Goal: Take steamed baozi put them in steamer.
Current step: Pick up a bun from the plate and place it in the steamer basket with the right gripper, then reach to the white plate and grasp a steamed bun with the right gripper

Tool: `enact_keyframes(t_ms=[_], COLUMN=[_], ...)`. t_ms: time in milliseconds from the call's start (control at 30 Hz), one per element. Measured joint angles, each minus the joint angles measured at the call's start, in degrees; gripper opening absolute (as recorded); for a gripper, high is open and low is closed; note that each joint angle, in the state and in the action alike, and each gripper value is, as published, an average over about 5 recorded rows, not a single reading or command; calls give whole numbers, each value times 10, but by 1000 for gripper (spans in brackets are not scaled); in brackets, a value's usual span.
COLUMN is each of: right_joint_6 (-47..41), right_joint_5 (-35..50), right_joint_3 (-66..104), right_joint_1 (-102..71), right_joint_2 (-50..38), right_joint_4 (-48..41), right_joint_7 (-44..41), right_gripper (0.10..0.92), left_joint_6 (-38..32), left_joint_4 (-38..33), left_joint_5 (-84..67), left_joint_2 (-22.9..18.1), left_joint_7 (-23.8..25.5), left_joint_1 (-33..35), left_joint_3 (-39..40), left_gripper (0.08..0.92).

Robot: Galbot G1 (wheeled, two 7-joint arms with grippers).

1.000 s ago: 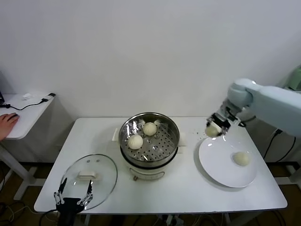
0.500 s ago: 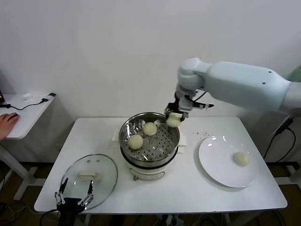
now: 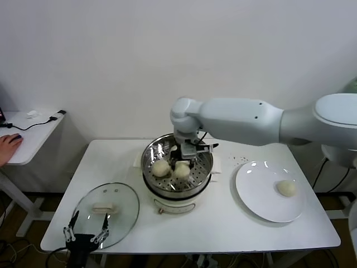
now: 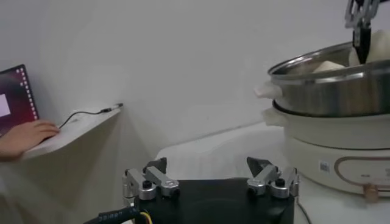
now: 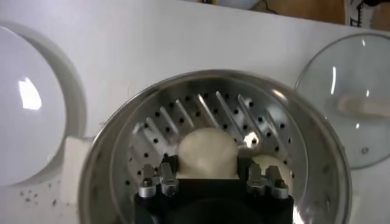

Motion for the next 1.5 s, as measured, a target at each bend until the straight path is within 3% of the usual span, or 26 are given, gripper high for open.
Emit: enact_keyframes(t_ms=[367, 633, 1133, 1300, 1500], right_joint_6=[7, 22, 55, 17, -122], right_joint_5=[19, 22, 25, 71, 177], right_joint_3=[-15, -11, 20, -2, -64], right_joint_1=[-27, -33, 18, 58, 105], right_joint_2=[24, 27, -12, -56, -139], right_joint_4=[-22, -30, -44, -54, -43], right_joint_7=[1, 6, 2, 11, 32], right_gripper=[644, 810, 823, 823, 823], left_joint_6=[0, -1, -4, -5, -7], left_joint_4=[6, 9, 6, 2, -2], left_joint_5=[-6, -9, -10, -10, -10], left_joint_2=[1, 3, 7, 9, 8], left_joint_7=[0, 0, 0, 0, 0], left_joint_1=[0, 1, 6, 9, 11], left_joint_3=[0, 0, 3, 3, 7], left_gripper=[823, 823, 823, 823, 823])
